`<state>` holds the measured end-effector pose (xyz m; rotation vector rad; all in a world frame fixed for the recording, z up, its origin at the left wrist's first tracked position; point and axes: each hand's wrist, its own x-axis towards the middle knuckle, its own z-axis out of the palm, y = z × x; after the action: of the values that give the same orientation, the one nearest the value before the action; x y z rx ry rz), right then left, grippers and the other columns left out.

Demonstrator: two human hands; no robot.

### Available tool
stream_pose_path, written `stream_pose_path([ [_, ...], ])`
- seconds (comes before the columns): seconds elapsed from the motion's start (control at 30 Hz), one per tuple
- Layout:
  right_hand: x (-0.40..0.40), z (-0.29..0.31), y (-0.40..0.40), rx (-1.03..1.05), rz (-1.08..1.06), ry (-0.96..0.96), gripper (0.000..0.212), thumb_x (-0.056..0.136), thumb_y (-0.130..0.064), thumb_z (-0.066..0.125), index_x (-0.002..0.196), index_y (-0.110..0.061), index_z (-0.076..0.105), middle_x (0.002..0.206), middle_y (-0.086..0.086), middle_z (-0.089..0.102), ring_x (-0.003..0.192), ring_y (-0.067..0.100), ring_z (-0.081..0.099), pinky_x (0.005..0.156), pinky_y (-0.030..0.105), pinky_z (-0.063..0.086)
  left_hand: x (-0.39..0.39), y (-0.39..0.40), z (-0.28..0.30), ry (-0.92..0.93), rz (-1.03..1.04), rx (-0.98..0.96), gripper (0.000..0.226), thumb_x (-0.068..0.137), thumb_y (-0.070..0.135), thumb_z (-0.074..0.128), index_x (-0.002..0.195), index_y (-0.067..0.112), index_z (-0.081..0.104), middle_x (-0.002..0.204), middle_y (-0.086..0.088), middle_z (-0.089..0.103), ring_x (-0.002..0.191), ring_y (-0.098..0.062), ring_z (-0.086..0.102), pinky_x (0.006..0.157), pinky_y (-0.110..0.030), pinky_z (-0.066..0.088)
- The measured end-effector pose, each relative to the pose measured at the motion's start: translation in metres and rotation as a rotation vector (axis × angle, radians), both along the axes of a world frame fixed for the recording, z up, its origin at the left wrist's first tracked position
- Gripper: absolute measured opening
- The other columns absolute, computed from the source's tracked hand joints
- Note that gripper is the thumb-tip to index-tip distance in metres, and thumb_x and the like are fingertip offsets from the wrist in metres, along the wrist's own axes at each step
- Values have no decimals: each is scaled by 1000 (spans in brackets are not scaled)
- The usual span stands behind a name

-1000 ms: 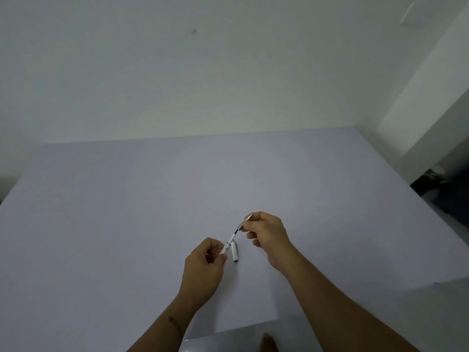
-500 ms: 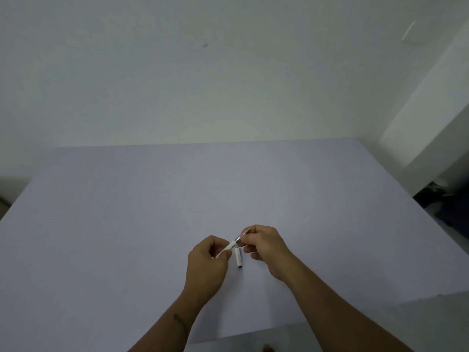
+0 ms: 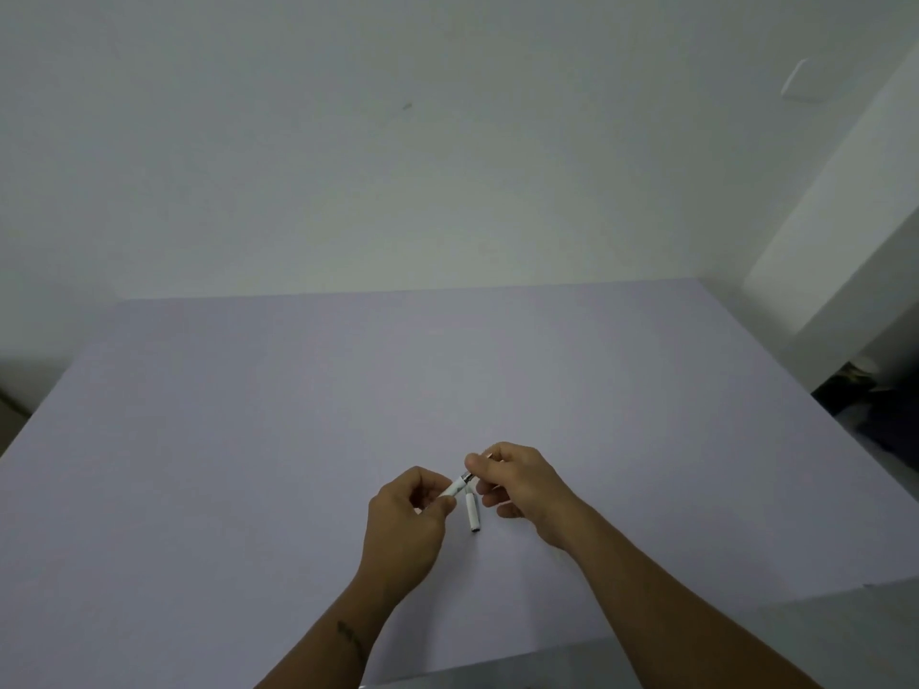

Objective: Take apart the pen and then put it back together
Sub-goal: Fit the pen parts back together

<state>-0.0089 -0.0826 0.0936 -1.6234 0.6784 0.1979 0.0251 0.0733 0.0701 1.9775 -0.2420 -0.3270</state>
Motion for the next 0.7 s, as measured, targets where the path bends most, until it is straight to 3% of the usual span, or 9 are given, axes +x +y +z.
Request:
stream_pose_path([
  [0.07,-2,-1,-1,144,-59,-39,12,90,-23,66,96,-14,72,84,6,69,75,18,62,68,30,49,2,0,1,6,2,1,7,87,9,67,83,14,70,68,2,61,62,-10,51,58,-16,41],
  [0.13,-5,-1,-1,233,-90,-58,18,91,-11,62,103,-14,75,85,5,69,77,19,61,69,29,50,2,0,2,20,-5,6,5,87,10,67,85,14,70,68,3,61,61,-10,52,56,-15,42],
  [0.27,-7,-4,3,275,-108,-58,16,92,-13,63,97,-13,78,88,5,69,80,18,60,71,29,51,0,-1,1,48,-35,7,5,88,10,66,86,13,70,68,2,64,60,-10,54,55,-14,43],
  [0.4,-3,-3,7,186,-120,-55,13,91,-15,64,79,-12,66,81,6,63,73,16,57,65,27,49,-3,-3,0,52,-72,26,9,90,11,65,85,16,70,69,-3,66,62,-12,56,59,-18,47],
  [0.5,-2,-4,9,87,-94,-63,14,90,-13,65,76,-11,63,79,7,65,71,16,59,61,25,49,-5,-1,-3,51,-64,26,10,90,12,64,83,17,69,70,-8,67,58,-11,54,56,-19,48],
  [0.7,-5,-5,13,-20,-155,-103,27,87,-18,68,64,-13,55,69,6,61,63,16,54,60,26,48,-4,-3,-2,65,-56,20,11,89,10,66,82,17,69,63,4,63,54,-7,50,52,-15,43],
])
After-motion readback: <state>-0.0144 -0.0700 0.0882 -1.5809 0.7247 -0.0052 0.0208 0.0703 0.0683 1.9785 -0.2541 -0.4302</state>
